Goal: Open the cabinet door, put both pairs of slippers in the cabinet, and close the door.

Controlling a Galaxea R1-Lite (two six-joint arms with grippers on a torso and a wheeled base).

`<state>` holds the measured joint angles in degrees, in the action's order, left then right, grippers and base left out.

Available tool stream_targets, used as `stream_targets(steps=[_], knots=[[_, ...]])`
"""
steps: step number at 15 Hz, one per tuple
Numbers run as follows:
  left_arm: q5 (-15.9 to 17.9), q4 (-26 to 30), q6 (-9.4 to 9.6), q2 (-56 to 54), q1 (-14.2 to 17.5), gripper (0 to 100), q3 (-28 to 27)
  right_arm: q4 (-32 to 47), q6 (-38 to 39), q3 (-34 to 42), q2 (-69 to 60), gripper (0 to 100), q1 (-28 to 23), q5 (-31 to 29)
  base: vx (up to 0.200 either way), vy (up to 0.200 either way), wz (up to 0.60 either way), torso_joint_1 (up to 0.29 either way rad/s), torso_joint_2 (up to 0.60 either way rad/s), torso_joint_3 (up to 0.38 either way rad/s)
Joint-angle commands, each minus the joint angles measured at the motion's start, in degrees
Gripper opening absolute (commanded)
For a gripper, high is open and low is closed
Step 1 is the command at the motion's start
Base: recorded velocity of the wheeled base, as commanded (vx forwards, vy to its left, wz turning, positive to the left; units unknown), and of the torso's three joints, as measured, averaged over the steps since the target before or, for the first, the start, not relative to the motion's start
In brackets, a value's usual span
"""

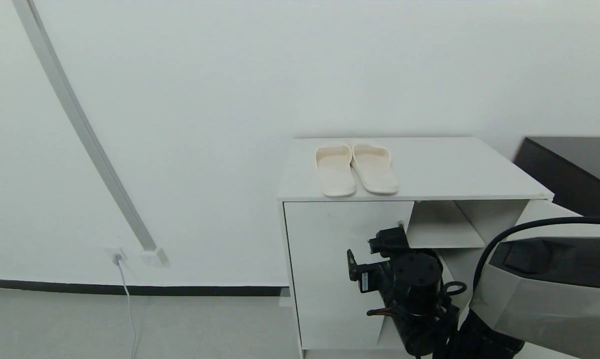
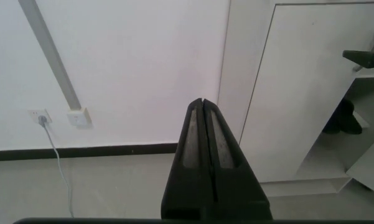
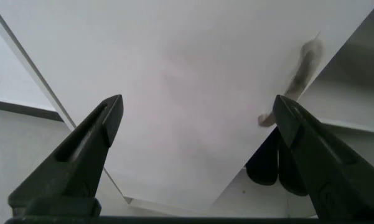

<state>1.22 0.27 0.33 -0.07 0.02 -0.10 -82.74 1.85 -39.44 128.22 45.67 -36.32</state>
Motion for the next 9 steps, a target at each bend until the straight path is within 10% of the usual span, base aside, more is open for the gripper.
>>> stream_targets(steps=[1,9], knots=[[0.01,0.00,0.02,0.07,0.06,0,0.01,-0.06,-0.01,-0.03,-0.08,100,0.04,0.02,0.000,0.000,0.00,0.232,-0.56,-0.330],[0.01,0.00,0.11,0.07,0.06,0,0.01,-0.06,-0.01,0.06,0.01,100,0.04,0.02,0.000,0.000,0.00,0.248,-0.56,-0.312]])
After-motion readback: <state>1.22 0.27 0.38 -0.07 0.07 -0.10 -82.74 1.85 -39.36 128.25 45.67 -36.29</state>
